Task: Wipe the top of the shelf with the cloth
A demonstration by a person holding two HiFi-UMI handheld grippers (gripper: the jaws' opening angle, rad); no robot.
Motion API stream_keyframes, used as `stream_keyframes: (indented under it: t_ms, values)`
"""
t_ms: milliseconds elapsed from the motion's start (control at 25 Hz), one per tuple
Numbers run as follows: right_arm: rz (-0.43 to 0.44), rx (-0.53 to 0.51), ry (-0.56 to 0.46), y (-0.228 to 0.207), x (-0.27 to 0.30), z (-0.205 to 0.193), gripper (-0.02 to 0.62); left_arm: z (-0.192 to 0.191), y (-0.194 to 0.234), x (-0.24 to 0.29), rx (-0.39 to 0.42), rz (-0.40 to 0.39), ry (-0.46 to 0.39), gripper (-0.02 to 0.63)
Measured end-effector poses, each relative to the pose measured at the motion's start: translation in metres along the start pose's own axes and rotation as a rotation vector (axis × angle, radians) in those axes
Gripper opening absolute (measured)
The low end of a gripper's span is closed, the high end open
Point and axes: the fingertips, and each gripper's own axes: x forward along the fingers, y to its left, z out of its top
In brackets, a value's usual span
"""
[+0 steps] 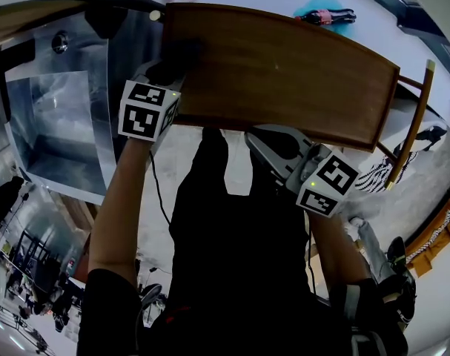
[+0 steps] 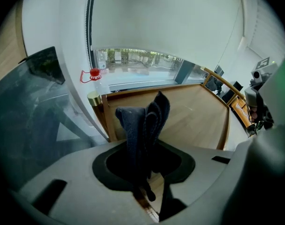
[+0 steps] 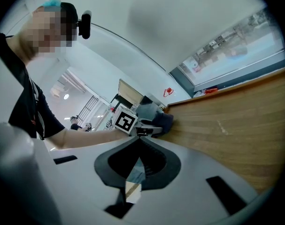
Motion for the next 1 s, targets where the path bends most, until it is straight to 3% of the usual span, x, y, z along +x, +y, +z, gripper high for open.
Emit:
stream_keyframes:
  t_ms: [1000]
  values:
    - [-0.064,0.039,-0.104,-0.04,-0.094,0.003,0.005,0.041,-0.107,0.056,0.1,-0.103,0.058,0.132]
